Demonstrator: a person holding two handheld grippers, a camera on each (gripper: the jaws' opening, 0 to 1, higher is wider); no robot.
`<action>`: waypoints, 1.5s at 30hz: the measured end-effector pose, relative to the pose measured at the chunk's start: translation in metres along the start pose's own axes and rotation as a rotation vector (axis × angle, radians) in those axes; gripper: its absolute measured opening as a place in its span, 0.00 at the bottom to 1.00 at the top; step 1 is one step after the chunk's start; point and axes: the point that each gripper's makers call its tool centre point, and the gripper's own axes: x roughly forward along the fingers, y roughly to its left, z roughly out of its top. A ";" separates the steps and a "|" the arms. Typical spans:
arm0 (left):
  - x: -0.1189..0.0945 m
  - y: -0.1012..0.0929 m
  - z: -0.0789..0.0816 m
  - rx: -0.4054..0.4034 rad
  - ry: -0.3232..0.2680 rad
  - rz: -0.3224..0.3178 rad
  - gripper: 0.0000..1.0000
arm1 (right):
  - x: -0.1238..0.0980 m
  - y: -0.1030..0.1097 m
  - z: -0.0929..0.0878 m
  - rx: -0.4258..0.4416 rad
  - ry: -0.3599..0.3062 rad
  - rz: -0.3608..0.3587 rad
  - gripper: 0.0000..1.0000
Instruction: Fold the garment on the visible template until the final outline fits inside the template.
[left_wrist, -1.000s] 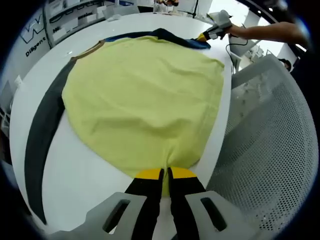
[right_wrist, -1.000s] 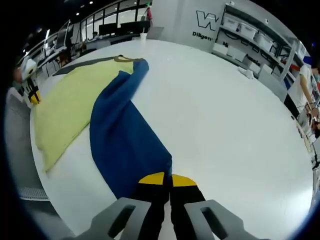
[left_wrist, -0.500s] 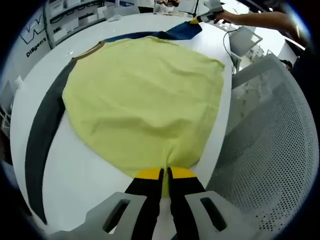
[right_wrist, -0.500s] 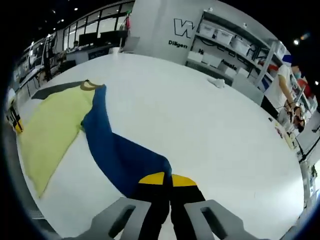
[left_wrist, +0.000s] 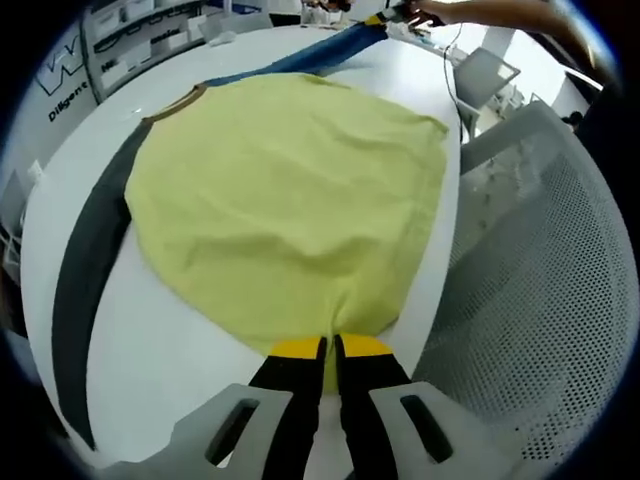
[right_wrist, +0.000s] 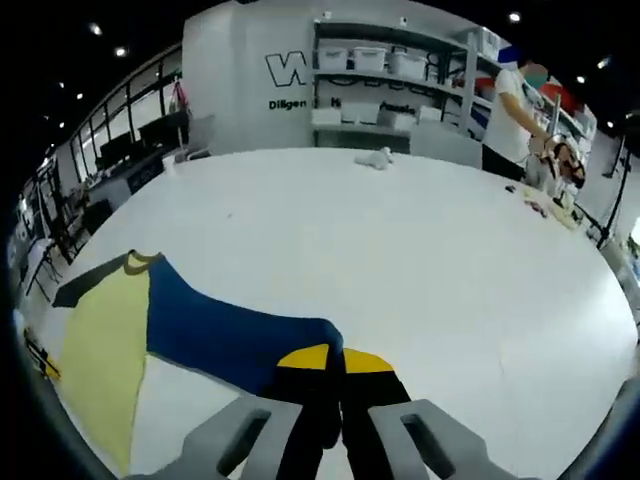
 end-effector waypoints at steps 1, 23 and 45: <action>0.000 0.000 0.000 -0.001 -0.002 0.000 0.12 | 0.000 0.001 0.002 -0.008 0.000 0.004 0.00; 0.000 0.000 0.000 -0.012 0.003 0.011 0.12 | -0.033 0.075 0.053 -0.045 0.071 0.174 0.00; 0.001 -0.001 0.001 0.097 -0.028 0.011 0.12 | -0.091 0.219 0.094 -0.083 0.097 0.313 0.00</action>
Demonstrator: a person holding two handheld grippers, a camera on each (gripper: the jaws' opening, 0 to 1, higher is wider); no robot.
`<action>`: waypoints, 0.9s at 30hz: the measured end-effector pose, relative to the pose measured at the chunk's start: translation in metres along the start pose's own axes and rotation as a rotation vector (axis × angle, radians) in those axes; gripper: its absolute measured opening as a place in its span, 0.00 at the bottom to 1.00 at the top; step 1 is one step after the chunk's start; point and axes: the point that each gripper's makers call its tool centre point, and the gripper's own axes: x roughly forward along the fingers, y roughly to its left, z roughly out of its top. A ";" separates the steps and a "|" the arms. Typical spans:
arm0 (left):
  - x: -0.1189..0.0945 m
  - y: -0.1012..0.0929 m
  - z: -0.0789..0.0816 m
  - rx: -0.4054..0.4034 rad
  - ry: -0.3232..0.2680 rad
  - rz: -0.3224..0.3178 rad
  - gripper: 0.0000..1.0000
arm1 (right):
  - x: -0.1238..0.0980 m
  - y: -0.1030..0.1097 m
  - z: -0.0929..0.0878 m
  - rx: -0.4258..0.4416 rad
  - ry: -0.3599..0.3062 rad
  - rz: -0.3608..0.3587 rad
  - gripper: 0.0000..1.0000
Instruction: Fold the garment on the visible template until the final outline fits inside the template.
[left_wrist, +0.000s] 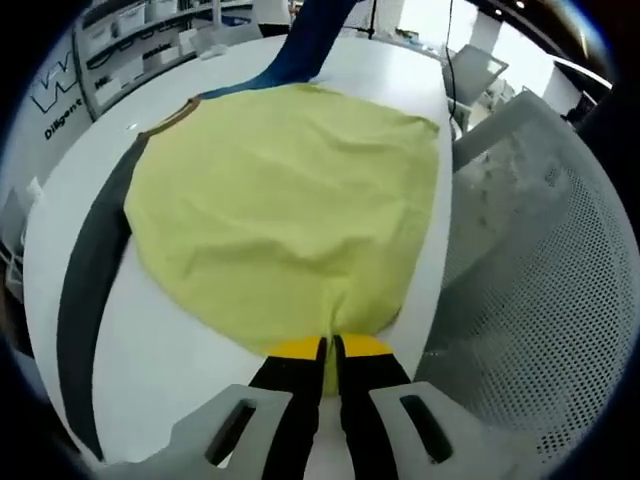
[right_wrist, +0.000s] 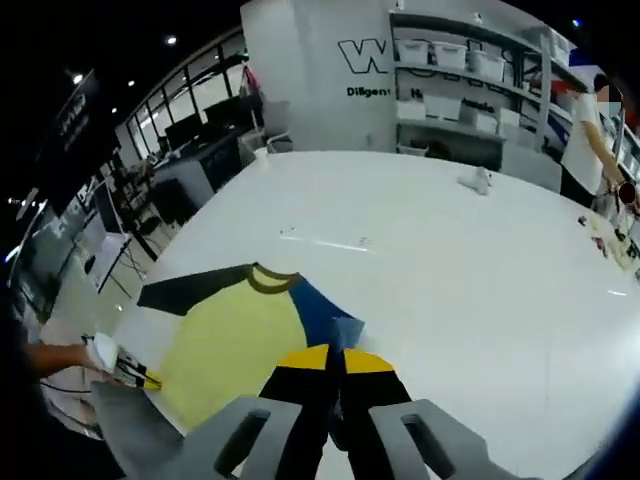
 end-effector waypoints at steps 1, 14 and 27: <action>0.000 0.000 0.000 0.013 0.005 0.004 0.11 | 0.002 0.007 0.001 -0.001 -0.001 0.009 0.00; 0.000 -0.001 0.000 0.059 -0.017 -0.011 0.12 | 0.033 0.107 0.014 -0.014 -0.020 0.116 0.00; 0.000 0.000 0.001 0.119 -0.029 -0.009 0.11 | 0.075 0.178 0.002 -0.015 -0.003 0.153 0.00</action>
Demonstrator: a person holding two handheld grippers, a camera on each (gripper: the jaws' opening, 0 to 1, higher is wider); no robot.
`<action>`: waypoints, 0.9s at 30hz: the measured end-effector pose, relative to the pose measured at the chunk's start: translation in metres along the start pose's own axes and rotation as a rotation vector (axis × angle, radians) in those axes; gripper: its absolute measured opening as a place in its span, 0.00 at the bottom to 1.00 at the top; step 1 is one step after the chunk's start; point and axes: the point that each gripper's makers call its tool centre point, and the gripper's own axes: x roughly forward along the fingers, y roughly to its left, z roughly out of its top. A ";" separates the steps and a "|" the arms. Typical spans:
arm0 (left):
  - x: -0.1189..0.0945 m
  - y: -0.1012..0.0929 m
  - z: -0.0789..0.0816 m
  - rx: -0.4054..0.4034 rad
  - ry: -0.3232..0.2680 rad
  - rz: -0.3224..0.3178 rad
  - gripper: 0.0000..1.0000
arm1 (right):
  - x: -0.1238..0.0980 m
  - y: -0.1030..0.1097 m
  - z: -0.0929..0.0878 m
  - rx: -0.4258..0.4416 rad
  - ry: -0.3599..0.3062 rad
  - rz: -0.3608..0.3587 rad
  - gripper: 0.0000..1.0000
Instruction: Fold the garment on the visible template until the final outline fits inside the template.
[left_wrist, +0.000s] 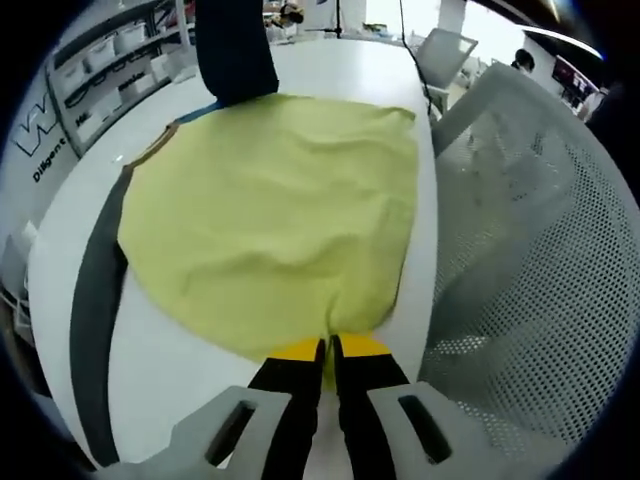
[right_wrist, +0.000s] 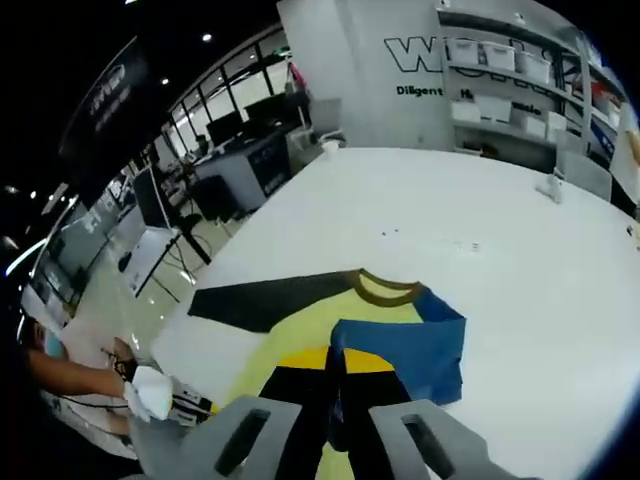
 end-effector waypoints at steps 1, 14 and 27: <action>0.000 0.000 0.000 0.001 0.000 -0.001 0.11 | 0.004 0.003 0.000 0.000 -0.003 -0.001 0.00; 0.001 0.002 0.001 -0.015 -0.021 -0.015 0.11 | 0.069 0.027 -0.010 -0.078 -0.008 0.029 0.00; 0.002 0.003 0.002 -0.080 -0.021 0.004 0.11 | 0.142 0.023 -0.027 -0.096 0.051 0.056 0.00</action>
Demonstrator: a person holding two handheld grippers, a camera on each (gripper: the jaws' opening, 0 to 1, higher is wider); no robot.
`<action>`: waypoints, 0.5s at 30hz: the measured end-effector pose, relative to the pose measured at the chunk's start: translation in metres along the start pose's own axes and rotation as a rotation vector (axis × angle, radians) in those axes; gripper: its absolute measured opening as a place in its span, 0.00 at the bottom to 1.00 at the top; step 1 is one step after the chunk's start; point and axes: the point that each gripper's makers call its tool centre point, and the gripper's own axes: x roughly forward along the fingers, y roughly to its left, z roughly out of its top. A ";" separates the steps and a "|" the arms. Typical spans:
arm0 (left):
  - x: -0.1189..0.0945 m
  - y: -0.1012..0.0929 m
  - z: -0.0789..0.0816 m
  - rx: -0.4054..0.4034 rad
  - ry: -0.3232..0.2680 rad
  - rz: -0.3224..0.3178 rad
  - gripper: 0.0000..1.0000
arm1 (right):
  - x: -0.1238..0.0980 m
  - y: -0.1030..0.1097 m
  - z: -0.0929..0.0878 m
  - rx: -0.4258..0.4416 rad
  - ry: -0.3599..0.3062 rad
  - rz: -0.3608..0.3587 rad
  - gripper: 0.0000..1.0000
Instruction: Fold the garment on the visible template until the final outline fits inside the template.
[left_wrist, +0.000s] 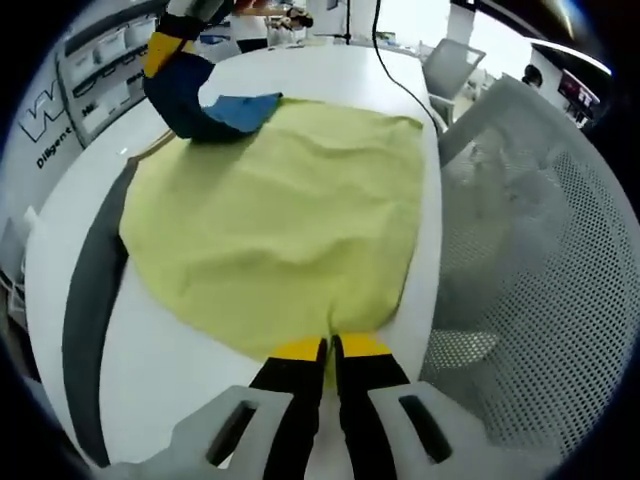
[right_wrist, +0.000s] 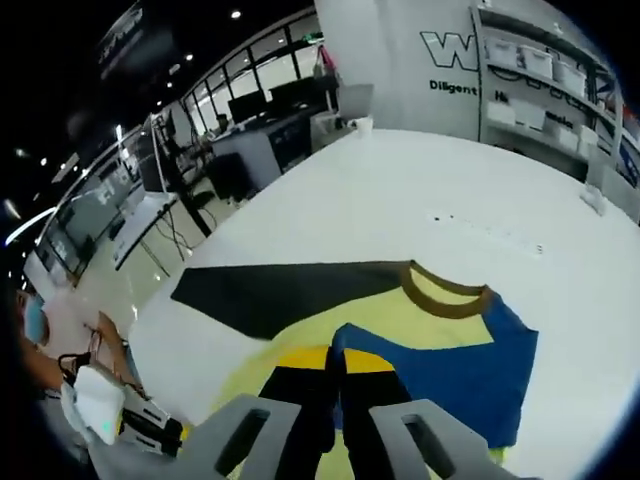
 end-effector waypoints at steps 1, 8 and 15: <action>0.000 0.000 0.000 -0.004 0.001 0.003 0.11 | 0.005 0.000 -0.001 0.001 0.002 -0.002 0.00; 0.001 0.000 0.002 -0.034 -0.004 0.021 0.11 | 0.033 0.012 0.001 0.060 0.014 0.027 0.00; 0.001 -0.001 0.003 -0.037 -0.002 0.020 0.11 | 0.051 0.030 -0.006 0.072 0.032 0.057 0.00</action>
